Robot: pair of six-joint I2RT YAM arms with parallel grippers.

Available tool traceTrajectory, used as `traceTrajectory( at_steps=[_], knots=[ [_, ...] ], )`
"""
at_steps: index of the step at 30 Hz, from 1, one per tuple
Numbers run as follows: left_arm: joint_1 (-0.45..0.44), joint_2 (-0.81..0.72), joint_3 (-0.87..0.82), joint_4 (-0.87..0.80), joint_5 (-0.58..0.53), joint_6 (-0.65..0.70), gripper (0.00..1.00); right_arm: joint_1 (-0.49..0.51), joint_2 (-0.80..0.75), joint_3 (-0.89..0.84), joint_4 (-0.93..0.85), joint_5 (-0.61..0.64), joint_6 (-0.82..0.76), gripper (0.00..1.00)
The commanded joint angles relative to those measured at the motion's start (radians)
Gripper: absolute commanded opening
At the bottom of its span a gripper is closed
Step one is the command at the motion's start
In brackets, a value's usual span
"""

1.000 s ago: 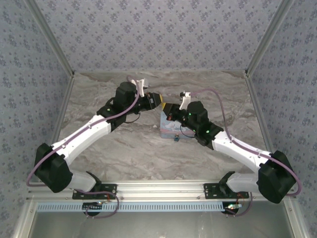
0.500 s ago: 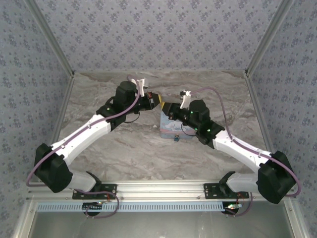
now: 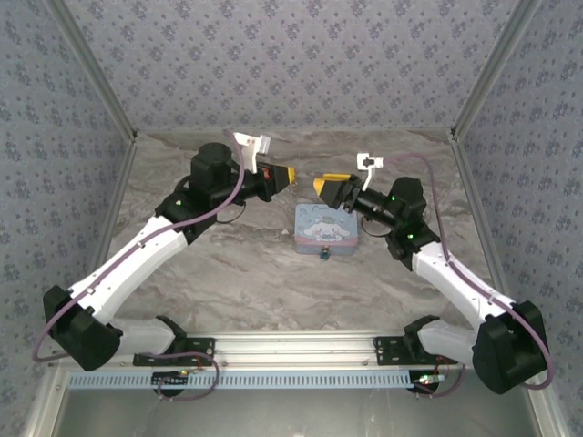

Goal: Unlock the padlock with the key

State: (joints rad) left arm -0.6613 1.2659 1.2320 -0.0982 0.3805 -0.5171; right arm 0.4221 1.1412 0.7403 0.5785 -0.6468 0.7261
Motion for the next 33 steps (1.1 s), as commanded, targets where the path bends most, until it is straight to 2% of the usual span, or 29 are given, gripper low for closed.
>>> traceTrajectory(
  at_steps=[1, 12, 26, 33],
  knots=[
    [-0.004, -0.019, 0.027, 0.069, 0.09, 0.028, 0.0, 0.015, 0.035, 0.049, 0.093, -0.154, 0.021, 0.67],
    [-0.004, -0.014, 0.024, 0.086, 0.105, 0.009, 0.0, 0.07, 0.095, 0.106, 0.108, -0.168, 0.008, 0.52],
    [-0.005, -0.012, 0.016, 0.079, 0.108, 0.009, 0.0, 0.081, 0.104, 0.13, 0.104, -0.136, 0.012, 0.28],
    [-0.006, -0.007, 0.012, 0.08, 0.109, 0.008, 0.0, 0.085, 0.104, 0.132, 0.098, -0.132, 0.012, 0.23]
  ],
)
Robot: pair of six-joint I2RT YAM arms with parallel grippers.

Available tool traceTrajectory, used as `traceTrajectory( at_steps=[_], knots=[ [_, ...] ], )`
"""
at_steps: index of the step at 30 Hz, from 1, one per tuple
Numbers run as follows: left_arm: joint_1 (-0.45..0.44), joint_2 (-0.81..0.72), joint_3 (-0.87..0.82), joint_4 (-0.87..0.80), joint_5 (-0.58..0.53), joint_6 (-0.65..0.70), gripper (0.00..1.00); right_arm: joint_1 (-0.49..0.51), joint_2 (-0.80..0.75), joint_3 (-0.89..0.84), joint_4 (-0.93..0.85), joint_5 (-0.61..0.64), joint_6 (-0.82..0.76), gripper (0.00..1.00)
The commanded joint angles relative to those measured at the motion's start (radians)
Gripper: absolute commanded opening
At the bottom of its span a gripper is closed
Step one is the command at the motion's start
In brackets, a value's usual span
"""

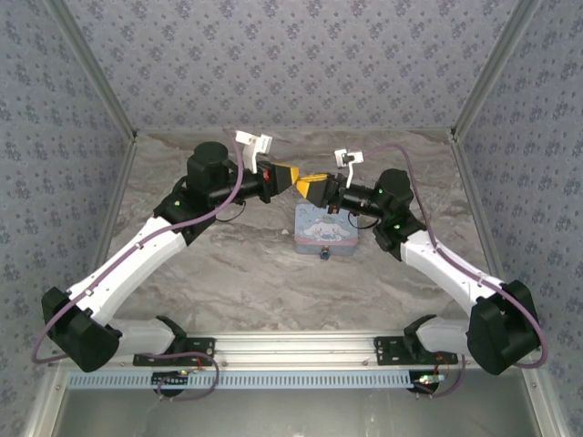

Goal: Unlock the padlock with the key

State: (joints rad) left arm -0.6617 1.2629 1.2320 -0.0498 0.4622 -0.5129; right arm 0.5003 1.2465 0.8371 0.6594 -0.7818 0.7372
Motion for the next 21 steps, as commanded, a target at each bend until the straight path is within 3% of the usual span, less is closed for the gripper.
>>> traceTrajectory(
  at_steps=[1, 9, 21],
  knots=[
    [-0.005, -0.002, 0.011, 0.033, 0.027, 0.004, 0.0, 0.007, -0.001, 0.037, 0.017, 0.003, 0.001, 0.21],
    [-0.005, 0.0, 0.009, 0.023, 0.019, 0.007, 0.0, 0.009, -0.009, 0.038, -0.004, 0.011, -0.007, 0.06],
    [0.0, -0.042, 0.01, -0.097, -0.149, 0.046, 0.62, -0.036, -0.124, -0.041, -0.325, 0.179, -0.1, 0.0]
  ],
)
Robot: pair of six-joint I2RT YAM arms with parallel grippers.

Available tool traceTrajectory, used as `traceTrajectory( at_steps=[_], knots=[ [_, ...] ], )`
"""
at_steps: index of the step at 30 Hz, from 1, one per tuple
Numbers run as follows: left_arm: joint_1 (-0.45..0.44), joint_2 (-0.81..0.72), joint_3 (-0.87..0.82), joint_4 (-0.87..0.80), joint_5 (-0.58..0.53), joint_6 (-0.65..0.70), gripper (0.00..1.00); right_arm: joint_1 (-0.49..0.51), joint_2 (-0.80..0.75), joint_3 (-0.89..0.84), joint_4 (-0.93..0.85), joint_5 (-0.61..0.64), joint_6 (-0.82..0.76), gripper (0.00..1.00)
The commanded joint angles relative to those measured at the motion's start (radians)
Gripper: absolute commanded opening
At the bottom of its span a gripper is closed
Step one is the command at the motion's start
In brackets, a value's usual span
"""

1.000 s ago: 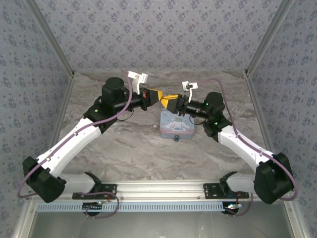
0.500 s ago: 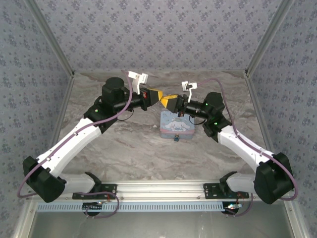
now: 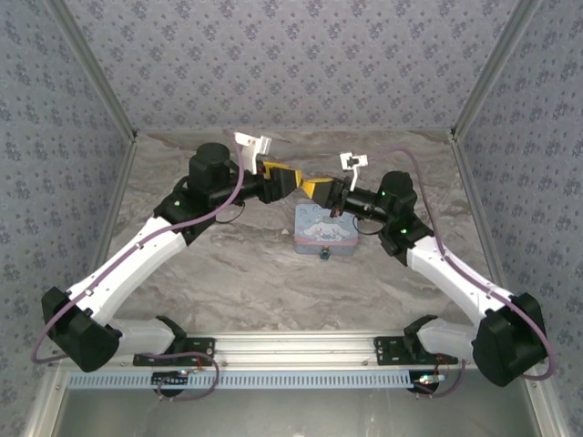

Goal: Unlock the padlock with the key

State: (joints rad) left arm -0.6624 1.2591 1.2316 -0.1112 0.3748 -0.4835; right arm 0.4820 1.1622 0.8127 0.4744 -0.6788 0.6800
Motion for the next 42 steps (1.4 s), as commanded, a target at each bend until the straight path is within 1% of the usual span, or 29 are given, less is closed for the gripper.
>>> traceTrajectory(
  at_steps=[1, 3, 5, 7, 11, 15, 18, 22, 27, 35, 38, 42],
  knots=[
    [0.0, -0.039, 0.004, -0.05, -0.079, 0.018, 0.67, -0.03, -0.049, -0.018, -0.204, 0.097, -0.074, 0.0],
    [0.0, -0.038, -0.019, -0.072, -0.103, 0.008, 0.72, -0.063, -0.06, -0.033, -0.293, 0.133, -0.094, 0.0],
    [0.0, -0.029, -0.059, -0.074, -0.109, -0.014, 0.76, -0.117, -0.062, -0.067, -0.354, 0.16, -0.083, 0.0],
    [0.001, -0.011, -0.118, -0.056, -0.105, -0.057, 0.77, -0.18, -0.062, -0.117, -0.39, 0.178, -0.062, 0.0],
    [-0.015, 0.034, -0.225, 0.022, -0.065, -0.149, 0.78, -0.27, -0.082, -0.201, -0.43, 0.208, -0.059, 0.0],
    [-0.082, 0.095, -0.271, 0.059, -0.062, -0.196, 0.79, -0.34, -0.142, -0.26, -0.47, 0.243, -0.059, 0.0],
    [-0.14, 0.14, -0.28, 0.055, -0.061, -0.22, 0.8, -0.383, -0.183, -0.26, -0.55, 0.271, -0.085, 0.0],
    [-0.201, 0.186, -0.305, 0.048, -0.059, -0.25, 0.8, -0.433, -0.222, -0.255, -0.62, 0.272, -0.117, 0.0],
    [-0.218, 0.242, -0.315, 0.047, -0.042, -0.258, 0.81, -0.463, -0.235, -0.261, -0.638, 0.267, -0.117, 0.0],
    [-0.218, 0.378, -0.232, 0.064, -0.004, -0.233, 0.81, -0.464, -0.243, -0.262, -0.641, 0.265, -0.113, 0.0],
    [-0.217, 0.41, -0.218, 0.081, -0.007, -0.237, 0.81, -0.464, -0.243, -0.263, -0.642, 0.259, -0.115, 0.0],
    [-0.209, 0.43, -0.209, 0.09, -0.039, -0.24, 0.81, -0.463, -0.233, -0.267, -0.638, 0.238, -0.118, 0.0]
  ],
)
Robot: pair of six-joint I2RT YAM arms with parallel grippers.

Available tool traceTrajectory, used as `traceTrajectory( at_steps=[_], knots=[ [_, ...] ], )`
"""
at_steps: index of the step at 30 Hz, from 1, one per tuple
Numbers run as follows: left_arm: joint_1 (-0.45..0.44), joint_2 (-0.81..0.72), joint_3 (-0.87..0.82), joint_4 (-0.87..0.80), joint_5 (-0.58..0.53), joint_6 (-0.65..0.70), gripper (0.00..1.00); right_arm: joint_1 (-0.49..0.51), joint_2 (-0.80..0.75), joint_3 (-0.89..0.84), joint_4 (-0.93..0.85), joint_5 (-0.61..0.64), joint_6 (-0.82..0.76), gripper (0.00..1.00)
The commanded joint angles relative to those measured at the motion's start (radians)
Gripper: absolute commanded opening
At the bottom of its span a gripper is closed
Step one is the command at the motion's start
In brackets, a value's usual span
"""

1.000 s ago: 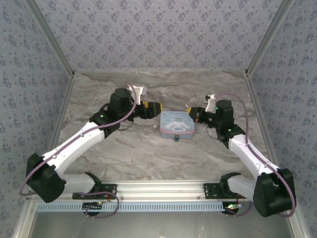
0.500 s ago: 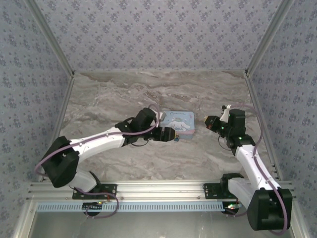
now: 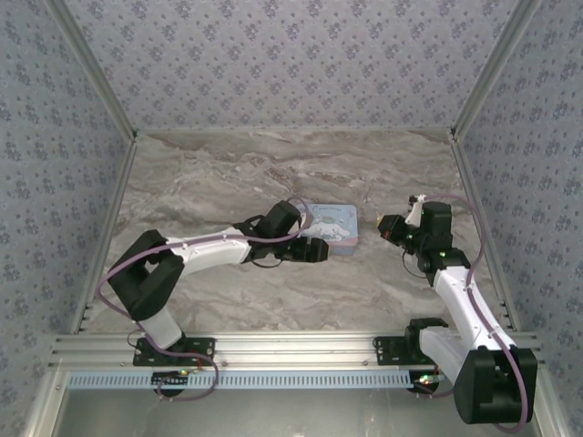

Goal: Unlock the padlock with the key

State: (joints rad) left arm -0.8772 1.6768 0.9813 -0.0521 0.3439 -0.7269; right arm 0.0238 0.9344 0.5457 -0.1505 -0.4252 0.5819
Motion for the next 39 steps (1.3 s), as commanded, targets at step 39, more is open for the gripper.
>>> traceTrajectory(
  at_steps=[39],
  knots=[
    [0.095, 0.084, -0.121, 0.393, 0.013, 0.028, 0.76, 0.21, 0.482, 0.091, 0.331, -0.053, 0.145, 0.0]
  ],
)
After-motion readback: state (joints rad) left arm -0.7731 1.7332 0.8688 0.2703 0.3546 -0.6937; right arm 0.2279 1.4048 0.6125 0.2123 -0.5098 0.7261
